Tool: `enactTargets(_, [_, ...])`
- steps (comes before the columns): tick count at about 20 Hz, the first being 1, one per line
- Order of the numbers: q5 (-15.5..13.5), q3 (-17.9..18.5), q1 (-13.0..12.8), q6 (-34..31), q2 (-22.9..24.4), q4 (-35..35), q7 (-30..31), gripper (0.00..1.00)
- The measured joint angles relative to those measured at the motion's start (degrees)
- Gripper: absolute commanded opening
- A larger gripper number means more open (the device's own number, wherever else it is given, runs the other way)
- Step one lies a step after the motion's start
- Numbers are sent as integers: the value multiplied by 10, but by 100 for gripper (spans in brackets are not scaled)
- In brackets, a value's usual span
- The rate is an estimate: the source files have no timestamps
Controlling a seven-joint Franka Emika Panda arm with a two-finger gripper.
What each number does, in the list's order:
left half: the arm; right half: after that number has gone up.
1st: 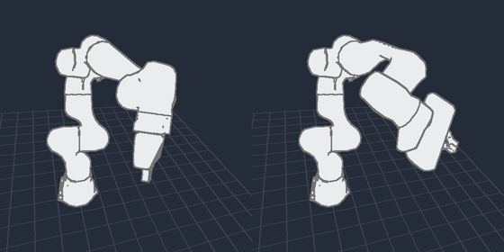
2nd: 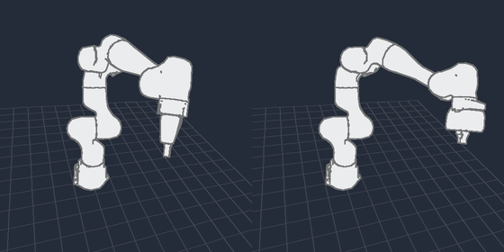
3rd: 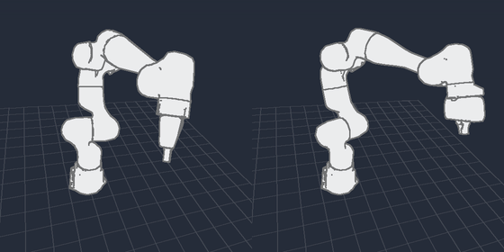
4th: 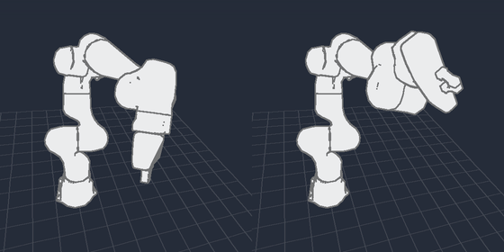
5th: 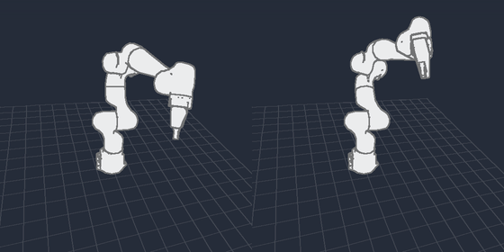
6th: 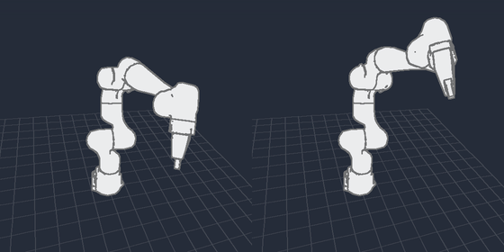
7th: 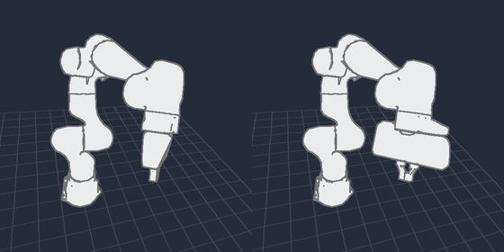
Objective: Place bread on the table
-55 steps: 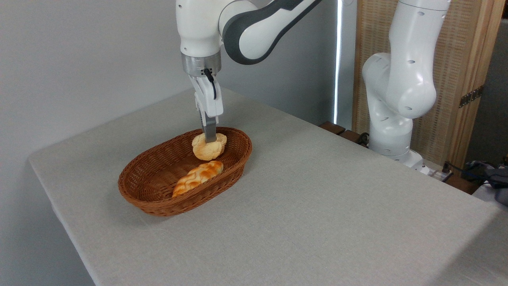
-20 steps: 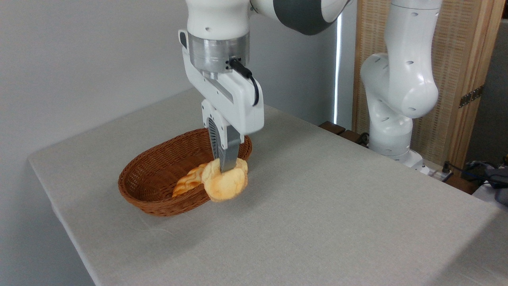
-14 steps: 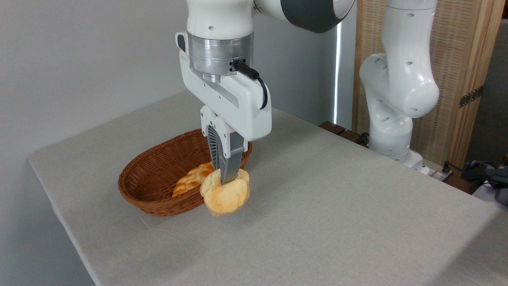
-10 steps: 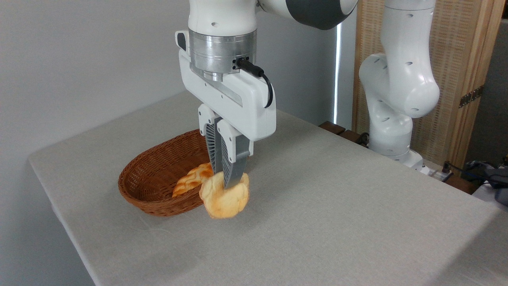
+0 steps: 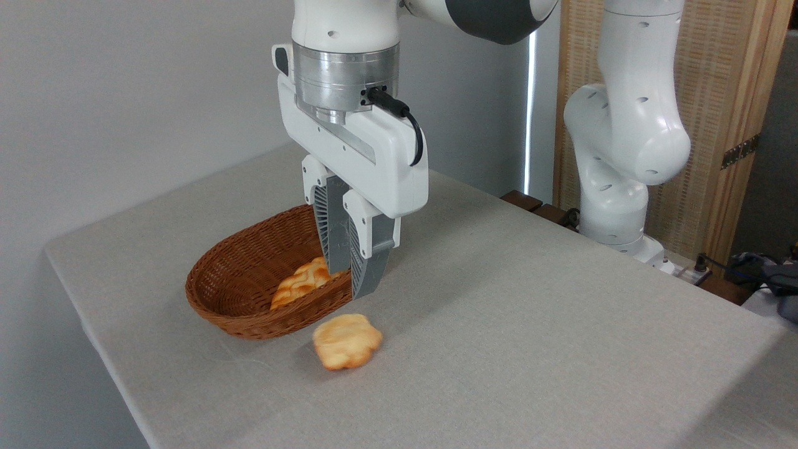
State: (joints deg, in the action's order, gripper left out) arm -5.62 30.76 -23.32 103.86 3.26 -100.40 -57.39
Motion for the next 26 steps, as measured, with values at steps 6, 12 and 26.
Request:
enactTargets(6, [-19,-1,0,0,-1,0,0,94])
enactTargets(12, [-24,-51,6,-1,-10,0,50,100])
enactTargets(26, [12,-198,113,-95,-12,63,153,100])
